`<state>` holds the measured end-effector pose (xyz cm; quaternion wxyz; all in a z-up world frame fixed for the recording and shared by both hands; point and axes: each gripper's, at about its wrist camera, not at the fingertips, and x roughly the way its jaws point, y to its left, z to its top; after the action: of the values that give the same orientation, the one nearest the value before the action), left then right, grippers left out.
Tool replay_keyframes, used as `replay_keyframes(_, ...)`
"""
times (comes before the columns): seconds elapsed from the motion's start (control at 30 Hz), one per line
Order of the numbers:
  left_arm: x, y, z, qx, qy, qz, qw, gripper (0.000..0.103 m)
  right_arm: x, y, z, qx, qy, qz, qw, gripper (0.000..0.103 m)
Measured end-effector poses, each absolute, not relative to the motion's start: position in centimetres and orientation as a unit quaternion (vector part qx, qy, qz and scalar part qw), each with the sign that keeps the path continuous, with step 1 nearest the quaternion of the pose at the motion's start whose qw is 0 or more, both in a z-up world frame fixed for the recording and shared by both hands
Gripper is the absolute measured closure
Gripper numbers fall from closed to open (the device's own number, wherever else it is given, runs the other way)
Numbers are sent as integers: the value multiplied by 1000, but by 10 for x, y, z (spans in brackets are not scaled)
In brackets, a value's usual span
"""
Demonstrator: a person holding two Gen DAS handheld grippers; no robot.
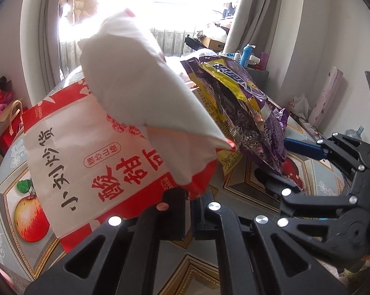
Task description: Collect trash
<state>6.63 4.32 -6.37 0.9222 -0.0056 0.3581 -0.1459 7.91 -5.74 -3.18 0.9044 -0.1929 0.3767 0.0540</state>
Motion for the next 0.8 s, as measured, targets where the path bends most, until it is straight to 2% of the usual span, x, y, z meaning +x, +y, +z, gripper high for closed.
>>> replay_keyframes(0.1, 65, 43, -63, -3, 357, -146, 923, 100, 75, -56, -36, -188, 381, 43, 904, 64)
replay_keyframes(0.2, 65, 42, -63, -2, 356, -146, 923, 101, 77, -59, -36, -167, 387, 35, 906, 81)
replay_keyframes(0.27, 64, 42, -63, -1, 354, -146, 924, 101, 76, -61, -35, -153, 390, 30, 907, 100)
replay_keyframes(0.37, 64, 41, -63, 1, 353, -145, 924, 101, 76, -64, -33, -142, 389, 25, 910, 103)
replay_keyframes(0.8, 44, 48, -41, 22, 311, -113, 943, 101, 55, -83, 11, -117, 326, 8, 938, 103)
